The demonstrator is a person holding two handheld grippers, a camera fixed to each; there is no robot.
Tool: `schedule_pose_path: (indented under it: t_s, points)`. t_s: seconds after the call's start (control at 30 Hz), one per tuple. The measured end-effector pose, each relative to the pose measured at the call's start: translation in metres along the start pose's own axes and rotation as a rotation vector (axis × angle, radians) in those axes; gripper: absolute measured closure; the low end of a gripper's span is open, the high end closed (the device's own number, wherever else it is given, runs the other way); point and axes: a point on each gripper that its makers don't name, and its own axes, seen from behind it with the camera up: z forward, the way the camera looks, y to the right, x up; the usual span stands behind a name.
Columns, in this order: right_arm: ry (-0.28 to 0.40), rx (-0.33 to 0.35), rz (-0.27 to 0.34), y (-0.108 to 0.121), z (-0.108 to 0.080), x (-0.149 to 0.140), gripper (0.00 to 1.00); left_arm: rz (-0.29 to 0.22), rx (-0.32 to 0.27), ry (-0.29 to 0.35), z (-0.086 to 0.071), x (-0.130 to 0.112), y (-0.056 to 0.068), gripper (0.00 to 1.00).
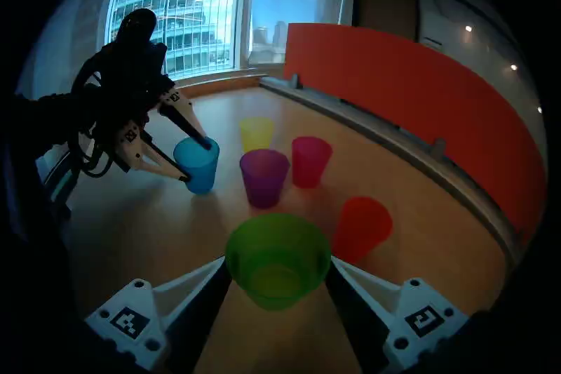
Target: Pour water
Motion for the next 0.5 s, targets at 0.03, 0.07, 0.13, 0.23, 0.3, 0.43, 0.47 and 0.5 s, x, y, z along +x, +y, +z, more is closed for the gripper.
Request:
schedule_pose_path:
  t_s: [0.03,0.07,0.13,0.23,0.3,0.43,0.47,0.5]
  points:
    - [-0.004,0.001,0.002,0.0,0.001,-0.002,0.09,0.001,-0.003,-0.003,0.001,-0.001,0.001,0.12]
    - [-0.008,0.002,0.004,-0.001,0.001,-0.004,0.09,0.001,-0.006,-0.005,0.002,-0.001,0.001,0.12]
    - [-0.014,0.004,0.009,-0.001,0.003,-0.007,0.09,0.0,-0.012,-0.01,0.003,-0.003,0.002,0.12]
    - [-0.019,0.005,0.014,-0.002,0.004,-0.01,0.09,-0.004,-0.018,-0.018,0.006,-0.006,0.004,0.12]
    - [-0.021,0.006,0.018,-0.002,0.005,-0.012,0.09,-0.005,-0.018,-0.021,0.007,-0.008,0.004,0.12]
    - [-0.026,0.008,0.023,-0.003,0.007,-0.016,0.09,-0.007,-0.022,-0.021,0.007,-0.009,0.004,0.12]
    - [-0.027,0.008,0.024,-0.003,0.008,-0.016,0.09,-0.008,-0.023,-0.021,0.007,-0.009,0.004,0.12]
    - [-0.029,0.008,0.025,-0.003,0.008,-0.017,0.1,-0.009,-0.025,-0.022,0.007,-0.01,0.004,0.12]
